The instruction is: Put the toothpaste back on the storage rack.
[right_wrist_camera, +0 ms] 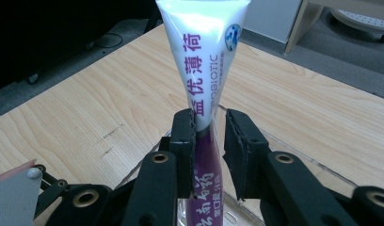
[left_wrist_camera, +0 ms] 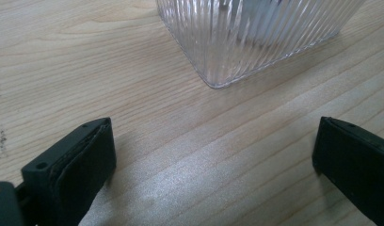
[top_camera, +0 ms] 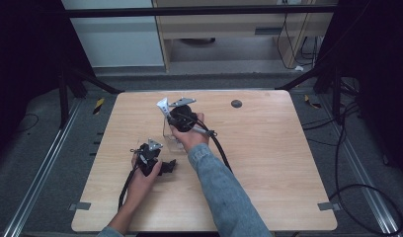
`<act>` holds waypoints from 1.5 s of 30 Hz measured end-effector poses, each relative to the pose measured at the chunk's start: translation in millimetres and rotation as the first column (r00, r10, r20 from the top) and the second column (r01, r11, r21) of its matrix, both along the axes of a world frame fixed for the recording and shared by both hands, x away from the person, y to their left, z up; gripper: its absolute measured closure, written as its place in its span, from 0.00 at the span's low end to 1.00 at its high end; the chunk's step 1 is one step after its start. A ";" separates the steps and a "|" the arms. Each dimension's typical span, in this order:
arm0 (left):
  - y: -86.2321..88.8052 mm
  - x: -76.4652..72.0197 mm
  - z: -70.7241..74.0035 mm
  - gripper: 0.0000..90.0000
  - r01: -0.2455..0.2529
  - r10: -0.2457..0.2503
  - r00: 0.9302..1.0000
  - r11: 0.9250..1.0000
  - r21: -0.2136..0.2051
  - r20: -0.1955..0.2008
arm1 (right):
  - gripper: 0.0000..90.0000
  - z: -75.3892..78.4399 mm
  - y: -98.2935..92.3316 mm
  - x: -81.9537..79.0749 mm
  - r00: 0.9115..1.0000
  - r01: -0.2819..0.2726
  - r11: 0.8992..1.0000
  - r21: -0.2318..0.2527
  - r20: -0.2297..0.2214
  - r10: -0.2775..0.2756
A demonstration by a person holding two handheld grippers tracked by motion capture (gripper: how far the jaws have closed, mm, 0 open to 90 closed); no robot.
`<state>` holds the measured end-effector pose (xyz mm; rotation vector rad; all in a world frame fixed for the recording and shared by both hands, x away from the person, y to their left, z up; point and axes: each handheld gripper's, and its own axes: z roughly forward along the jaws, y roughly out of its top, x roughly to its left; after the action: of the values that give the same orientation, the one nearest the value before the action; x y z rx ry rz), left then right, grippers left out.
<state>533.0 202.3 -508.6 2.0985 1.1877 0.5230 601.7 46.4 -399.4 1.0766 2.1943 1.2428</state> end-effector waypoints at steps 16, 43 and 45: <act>0.1 -0.1 0.1 0.00 0.001 -0.001 1.000 1.000 0.001 -0.002 | 0.81 2.2 -18.0 -10.8 1.000 0.011 1.000 0.003 0.007 -0.011; 0.0 -0.1 0.0 0.00 0.000 0.000 1.000 1.000 0.000 -0.001 | 0.72 16.6 -44.1 -19.0 0.999 0.034 0.999 0.028 0.022 -0.034; 0.0 0.0 0.0 0.00 0.000 0.000 1.000 1.000 0.000 -0.001 | 0.68 17.9 -46.1 -19.4 0.999 0.035 0.999 0.032 0.023 -0.036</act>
<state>533.0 202.4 -508.5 2.0990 1.1878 0.5216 582.3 0.3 -381.5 1.1021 2.1359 1.2720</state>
